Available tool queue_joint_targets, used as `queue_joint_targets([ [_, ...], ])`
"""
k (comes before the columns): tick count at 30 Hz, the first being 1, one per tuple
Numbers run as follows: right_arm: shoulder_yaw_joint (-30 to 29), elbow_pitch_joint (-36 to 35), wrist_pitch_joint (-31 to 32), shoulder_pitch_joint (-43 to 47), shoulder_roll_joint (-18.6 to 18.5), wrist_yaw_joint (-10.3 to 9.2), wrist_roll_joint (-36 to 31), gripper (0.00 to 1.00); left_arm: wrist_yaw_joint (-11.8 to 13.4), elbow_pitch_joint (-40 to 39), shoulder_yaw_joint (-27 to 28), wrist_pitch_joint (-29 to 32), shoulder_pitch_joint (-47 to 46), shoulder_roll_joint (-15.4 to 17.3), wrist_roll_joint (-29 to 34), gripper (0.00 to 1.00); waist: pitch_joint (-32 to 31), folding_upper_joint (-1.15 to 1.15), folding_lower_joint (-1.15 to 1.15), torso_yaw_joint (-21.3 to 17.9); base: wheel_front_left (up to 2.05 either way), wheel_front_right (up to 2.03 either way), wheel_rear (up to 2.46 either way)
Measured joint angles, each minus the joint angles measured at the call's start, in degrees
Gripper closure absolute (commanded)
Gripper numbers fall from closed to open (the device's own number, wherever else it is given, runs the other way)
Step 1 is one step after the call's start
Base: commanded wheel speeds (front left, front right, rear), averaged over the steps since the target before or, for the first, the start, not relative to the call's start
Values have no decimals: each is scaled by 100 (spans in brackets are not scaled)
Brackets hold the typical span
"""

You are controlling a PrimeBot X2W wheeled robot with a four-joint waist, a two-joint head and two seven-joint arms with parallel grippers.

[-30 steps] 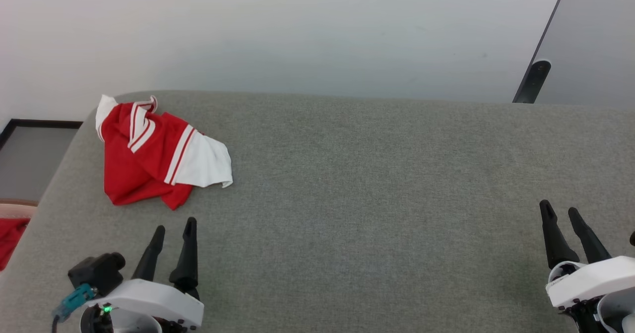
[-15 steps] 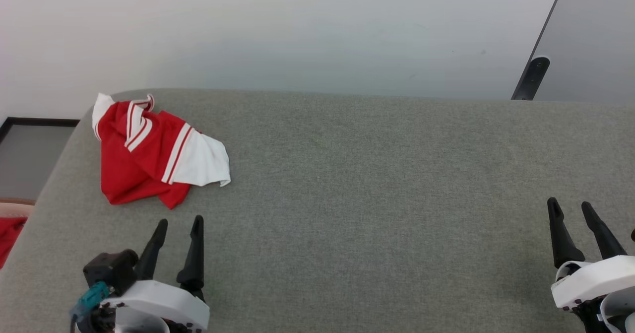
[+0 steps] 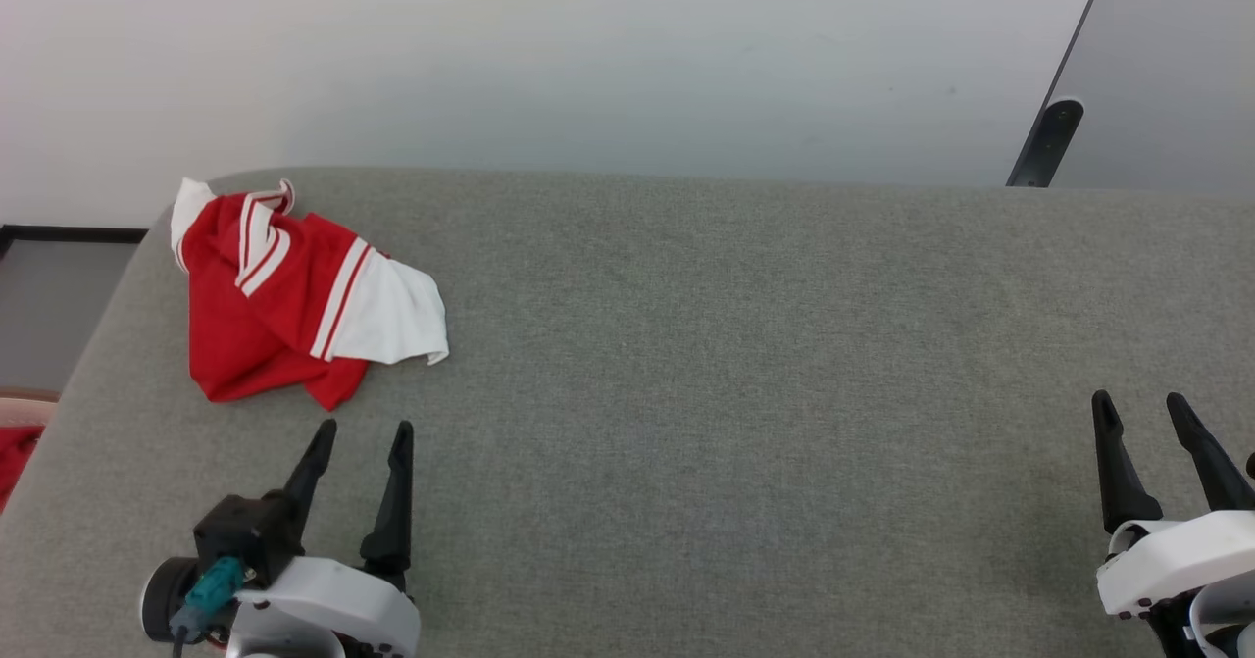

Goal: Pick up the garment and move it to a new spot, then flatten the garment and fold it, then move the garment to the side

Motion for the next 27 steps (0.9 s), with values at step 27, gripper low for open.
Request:
queue_joint_targets([
  [27,-124,-21,-377,-4,21,0,-660,0,-59,-60,27,-308,-43,48,871,0,141,0,0,-104,0,0,0],
])
